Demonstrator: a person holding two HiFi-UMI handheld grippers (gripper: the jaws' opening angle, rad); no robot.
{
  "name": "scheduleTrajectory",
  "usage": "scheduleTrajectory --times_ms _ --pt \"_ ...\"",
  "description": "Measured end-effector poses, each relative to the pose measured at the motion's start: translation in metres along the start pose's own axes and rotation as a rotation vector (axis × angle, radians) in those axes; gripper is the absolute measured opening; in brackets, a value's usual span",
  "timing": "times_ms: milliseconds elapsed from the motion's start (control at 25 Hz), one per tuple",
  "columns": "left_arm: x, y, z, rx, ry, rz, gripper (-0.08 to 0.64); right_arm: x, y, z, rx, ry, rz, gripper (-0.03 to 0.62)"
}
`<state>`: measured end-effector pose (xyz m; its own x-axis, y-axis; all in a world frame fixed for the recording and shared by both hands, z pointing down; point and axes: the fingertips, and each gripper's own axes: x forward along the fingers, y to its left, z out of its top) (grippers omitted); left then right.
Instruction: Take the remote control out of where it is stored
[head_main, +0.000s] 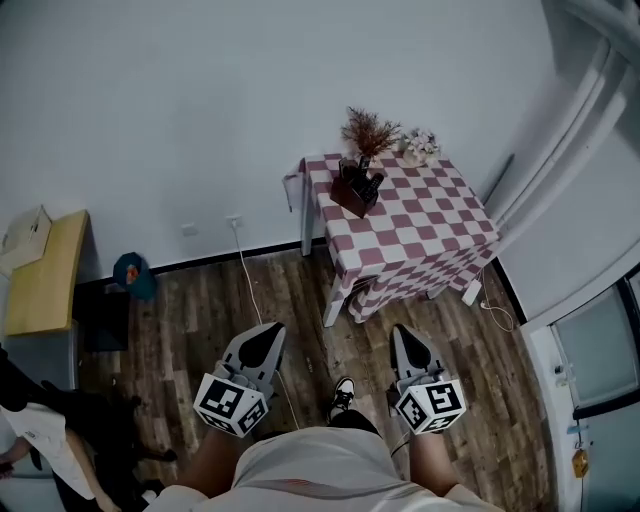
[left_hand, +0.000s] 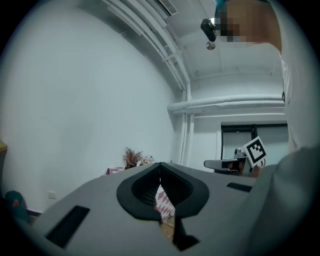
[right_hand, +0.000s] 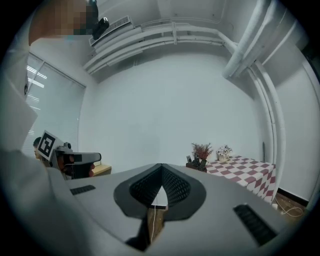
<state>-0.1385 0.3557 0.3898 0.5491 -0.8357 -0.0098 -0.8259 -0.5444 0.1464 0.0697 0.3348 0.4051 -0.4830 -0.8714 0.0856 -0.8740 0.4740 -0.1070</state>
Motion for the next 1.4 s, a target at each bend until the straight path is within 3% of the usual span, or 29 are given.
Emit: scheduleTrajectory --times_ms 600,920,1400 --pt "0.191 0.009 0.004 0.021 0.096 0.102 0.009 0.113 -0.194 0.008 0.12 0.025 0.037 0.014" --pt "0.252 0.014 0.002 0.029 0.135 0.079 0.009 0.144 -0.237 -0.002 0.183 0.044 0.026 0.014" --pt "0.342 0.088 0.003 -0.041 0.09 -0.03 0.009 0.222 -0.271 0.011 0.111 0.078 -0.071 0.014"
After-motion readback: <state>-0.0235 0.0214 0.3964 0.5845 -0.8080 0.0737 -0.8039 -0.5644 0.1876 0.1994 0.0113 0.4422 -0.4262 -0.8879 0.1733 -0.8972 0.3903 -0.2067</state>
